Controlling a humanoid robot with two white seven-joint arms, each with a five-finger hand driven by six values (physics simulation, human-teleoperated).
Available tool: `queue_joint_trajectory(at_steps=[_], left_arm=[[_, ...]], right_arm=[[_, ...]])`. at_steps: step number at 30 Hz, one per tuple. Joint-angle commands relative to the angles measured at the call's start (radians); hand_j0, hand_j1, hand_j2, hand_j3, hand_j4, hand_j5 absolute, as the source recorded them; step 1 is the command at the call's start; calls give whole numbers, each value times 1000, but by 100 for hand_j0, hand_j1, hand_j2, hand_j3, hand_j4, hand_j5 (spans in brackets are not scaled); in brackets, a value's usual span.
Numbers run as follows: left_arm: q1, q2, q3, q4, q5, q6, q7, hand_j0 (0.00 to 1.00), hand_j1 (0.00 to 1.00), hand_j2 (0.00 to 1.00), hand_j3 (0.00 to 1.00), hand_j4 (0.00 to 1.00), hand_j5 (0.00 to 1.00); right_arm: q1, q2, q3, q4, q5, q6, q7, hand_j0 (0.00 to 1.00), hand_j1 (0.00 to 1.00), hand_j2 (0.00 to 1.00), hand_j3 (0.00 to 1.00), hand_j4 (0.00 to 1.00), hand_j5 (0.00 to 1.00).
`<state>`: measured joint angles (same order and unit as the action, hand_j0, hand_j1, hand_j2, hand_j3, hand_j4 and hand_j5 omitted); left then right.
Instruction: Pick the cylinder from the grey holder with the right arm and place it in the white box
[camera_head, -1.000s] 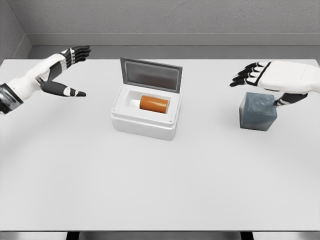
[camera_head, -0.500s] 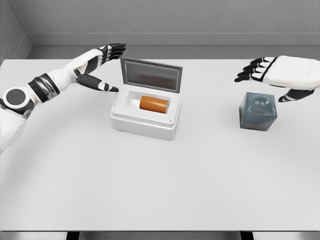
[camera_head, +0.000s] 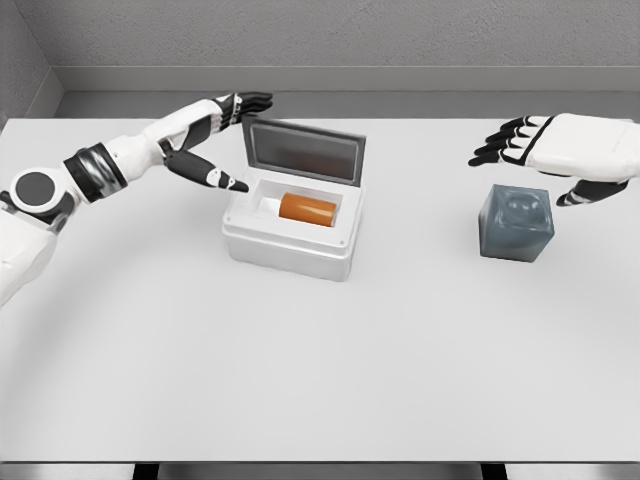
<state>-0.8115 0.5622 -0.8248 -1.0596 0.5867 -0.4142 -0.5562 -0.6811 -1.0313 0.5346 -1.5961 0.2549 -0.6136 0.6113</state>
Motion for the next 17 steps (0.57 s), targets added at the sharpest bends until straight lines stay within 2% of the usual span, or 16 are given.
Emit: queue_joint_trajectory(at_steps=[1,4,7,9,14,17], left_arm=[[0,12,1,-11,16,-11,-19,100,100,100,100,100,100],[2,22,1,-13,27,-14,-39,100,100,100,100,100,100],[6,53,1,-17,93,-38,-55,100,100,100,100,100,100],[8,64,1,-7,101,-35,-55,100,100,100,100,100,100],[21,87,1,110,90,-43,-55,100,100,100,100,100,100],[23,91,1,128,91,-64,-55,100,100,100,100,100,100]], right_arm=[[2,-3,4,-1,-5,3,0,100,100,100,100,100,100],[3,-9,2,-1,-5,3,0,100,100,100,100,100,100],[3,-7,4,-1,-5,3,0,100,100,100,100,100,100],[3,-7,4,-1,-5,3,0,100,100,100,100,100,100],[3,-7,4,-1,-5,3,0,100,100,100,100,100,100],[5,-9,5,-2,-5,3,0,100,100,100,100,100,100]])
